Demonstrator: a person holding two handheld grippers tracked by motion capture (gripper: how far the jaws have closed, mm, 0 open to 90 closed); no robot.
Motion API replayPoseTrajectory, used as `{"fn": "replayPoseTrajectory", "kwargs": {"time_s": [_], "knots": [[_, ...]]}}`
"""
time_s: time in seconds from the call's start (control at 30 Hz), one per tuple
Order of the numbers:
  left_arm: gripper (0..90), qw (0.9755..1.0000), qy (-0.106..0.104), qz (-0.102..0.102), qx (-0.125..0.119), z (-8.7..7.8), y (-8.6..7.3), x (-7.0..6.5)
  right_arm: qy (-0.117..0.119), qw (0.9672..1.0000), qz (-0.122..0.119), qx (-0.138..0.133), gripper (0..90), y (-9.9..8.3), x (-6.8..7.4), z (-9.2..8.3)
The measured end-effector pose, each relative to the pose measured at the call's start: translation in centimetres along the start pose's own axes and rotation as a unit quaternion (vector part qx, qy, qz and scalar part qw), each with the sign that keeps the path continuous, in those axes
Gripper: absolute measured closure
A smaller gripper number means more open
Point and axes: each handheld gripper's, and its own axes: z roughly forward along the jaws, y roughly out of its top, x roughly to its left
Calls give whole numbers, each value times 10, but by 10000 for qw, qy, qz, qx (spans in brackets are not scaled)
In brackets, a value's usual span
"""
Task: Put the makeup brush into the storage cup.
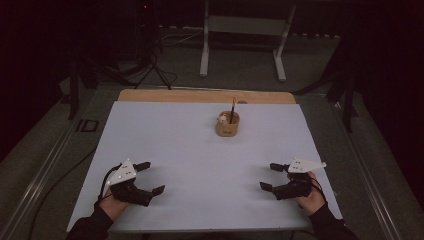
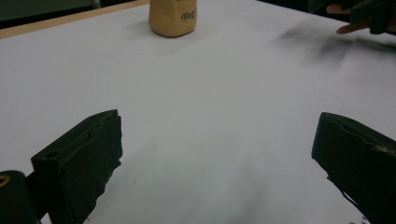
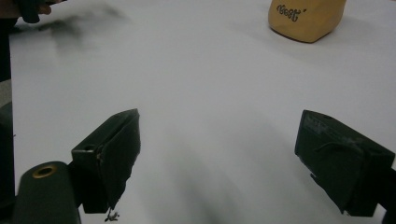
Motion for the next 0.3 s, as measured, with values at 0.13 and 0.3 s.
{"fn": "replayPoseTrajectory", "kwargs": {"time_s": [0.13,0.3], "knots": [[28,10000,47,38,6,-1,1,-1,-10,10000,44,1,142,0,-1,-1],[27,10000,57,45,6,-1,1,-1,9,10000,12,35,142,0,1,1]]}}
